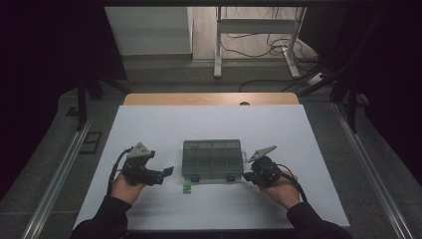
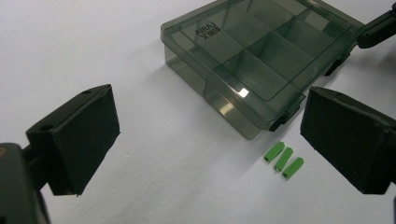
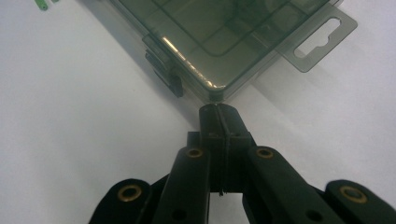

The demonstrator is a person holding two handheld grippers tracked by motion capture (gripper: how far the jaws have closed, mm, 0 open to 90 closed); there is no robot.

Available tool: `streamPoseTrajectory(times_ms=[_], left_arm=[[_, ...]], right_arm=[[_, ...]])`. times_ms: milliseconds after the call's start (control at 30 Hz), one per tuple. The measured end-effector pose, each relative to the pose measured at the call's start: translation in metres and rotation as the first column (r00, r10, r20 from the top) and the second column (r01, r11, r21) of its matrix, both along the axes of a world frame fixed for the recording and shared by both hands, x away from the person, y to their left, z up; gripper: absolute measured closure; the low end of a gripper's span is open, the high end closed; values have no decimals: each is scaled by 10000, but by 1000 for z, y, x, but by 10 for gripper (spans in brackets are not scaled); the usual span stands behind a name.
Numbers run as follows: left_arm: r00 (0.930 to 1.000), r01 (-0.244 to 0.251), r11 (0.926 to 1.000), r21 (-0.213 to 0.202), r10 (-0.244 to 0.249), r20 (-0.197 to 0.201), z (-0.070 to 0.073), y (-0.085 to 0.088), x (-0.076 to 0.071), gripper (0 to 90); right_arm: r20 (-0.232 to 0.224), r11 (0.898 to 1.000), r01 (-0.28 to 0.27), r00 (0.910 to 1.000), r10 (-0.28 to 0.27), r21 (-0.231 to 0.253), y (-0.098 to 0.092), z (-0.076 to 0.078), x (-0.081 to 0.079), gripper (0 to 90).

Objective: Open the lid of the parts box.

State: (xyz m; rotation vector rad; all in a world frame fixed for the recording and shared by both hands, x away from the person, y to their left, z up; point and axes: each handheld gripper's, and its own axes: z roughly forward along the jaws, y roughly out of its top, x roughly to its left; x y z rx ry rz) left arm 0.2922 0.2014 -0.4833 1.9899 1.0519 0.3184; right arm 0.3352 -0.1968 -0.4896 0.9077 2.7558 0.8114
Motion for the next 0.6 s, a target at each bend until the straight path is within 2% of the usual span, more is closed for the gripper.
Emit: streamPoseTrajectory(times_ms=[600], left_arm=[[10000,8,10000,-59,-8,-91,-1,2,0,51]], right_arm=[[56,9996,94,9999,-96,264,-2,4,-2,892]])
